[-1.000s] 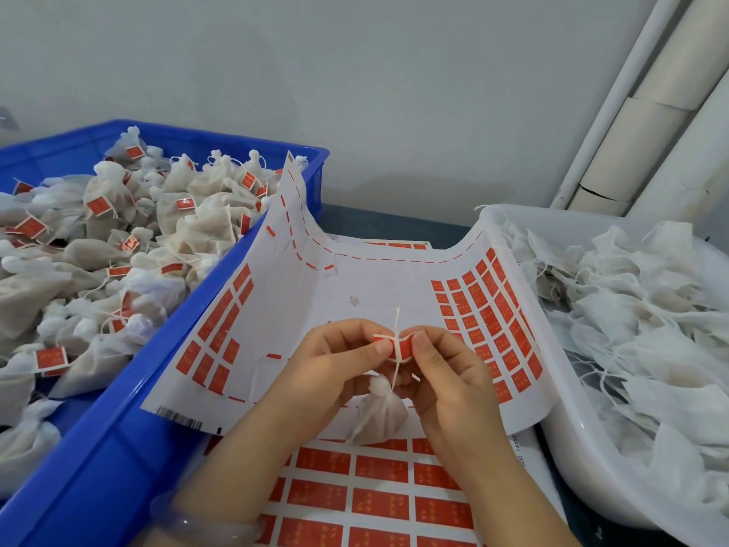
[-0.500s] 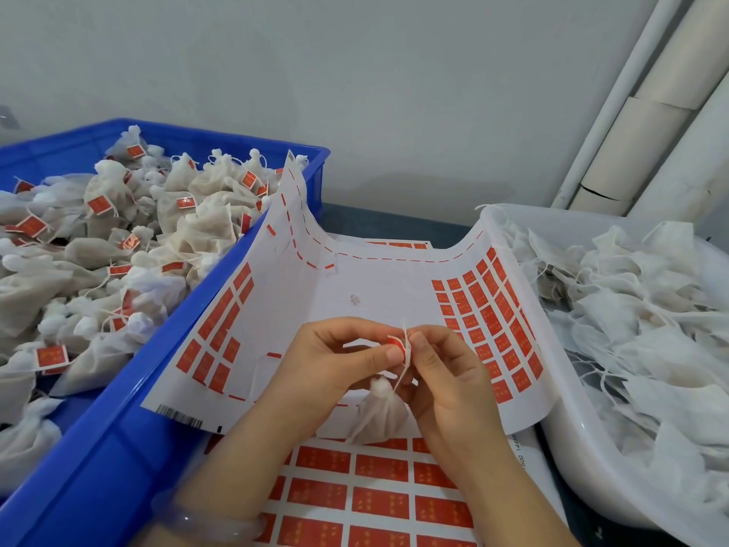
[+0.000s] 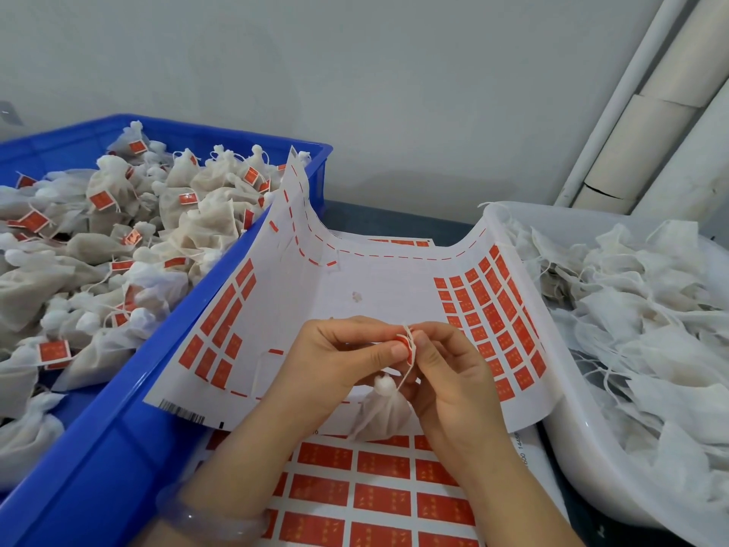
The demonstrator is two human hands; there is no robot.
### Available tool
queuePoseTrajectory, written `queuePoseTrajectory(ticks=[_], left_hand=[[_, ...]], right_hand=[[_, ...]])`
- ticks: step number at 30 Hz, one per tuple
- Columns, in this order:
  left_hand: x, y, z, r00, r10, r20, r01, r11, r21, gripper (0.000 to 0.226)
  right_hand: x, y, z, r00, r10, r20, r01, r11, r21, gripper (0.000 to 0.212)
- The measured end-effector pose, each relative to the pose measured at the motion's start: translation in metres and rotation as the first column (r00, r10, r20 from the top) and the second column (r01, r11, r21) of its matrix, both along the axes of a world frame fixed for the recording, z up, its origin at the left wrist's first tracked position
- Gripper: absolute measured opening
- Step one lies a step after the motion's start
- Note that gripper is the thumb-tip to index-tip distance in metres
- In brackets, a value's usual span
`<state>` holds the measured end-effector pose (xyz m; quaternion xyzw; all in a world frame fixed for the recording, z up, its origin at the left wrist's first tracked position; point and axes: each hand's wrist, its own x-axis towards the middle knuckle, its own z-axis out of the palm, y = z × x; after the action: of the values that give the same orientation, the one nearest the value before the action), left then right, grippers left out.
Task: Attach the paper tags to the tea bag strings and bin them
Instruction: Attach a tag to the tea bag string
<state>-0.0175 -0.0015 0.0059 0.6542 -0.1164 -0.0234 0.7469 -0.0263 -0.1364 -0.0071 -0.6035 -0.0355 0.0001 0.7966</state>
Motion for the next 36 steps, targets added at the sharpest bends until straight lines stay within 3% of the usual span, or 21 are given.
queuePoseTrajectory(ticks=[19, 22, 24, 30, 36], left_hand=[[-0.0014, 0.0003, 0.0024, 0.998, -0.018, 0.059, 0.017, 0.999, 0.029, 0.018], [-0.0028, -0.0003, 0.0036, 0.998, -0.019, 0.063, 0.017, 0.999, 0.037, 0.019], [-0.0033, -0.0007, 0.0041, 0.998, -0.006, 0.058, 0.003, 0.999, 0.041, 0.019], [-0.0033, 0.0002, 0.0036, 0.998, 0.02, 0.058, -0.022, 0.999, 0.031, 0.015], [-0.0004, 0.001, 0.002, 0.993, 0.084, 0.085, -0.085, 0.996, 0.017, 0.015]], right_hand=[[0.0021, 0.0006, -0.0021, 0.994, 0.09, -0.055, -0.079, 0.982, 0.17, 0.026], [0.0033, -0.0004, -0.0025, 0.991, 0.104, -0.085, -0.085, 0.975, 0.207, 0.037], [0.0037, -0.0011, -0.0025, 0.99, 0.098, -0.104, -0.076, 0.978, 0.192, 0.046], [0.0039, -0.001, -0.004, 0.996, 0.056, -0.066, -0.052, 0.997, 0.059, 0.032], [0.002, 0.0003, -0.0019, 0.997, -0.076, 0.029, 0.079, 0.99, -0.118, 0.036]])
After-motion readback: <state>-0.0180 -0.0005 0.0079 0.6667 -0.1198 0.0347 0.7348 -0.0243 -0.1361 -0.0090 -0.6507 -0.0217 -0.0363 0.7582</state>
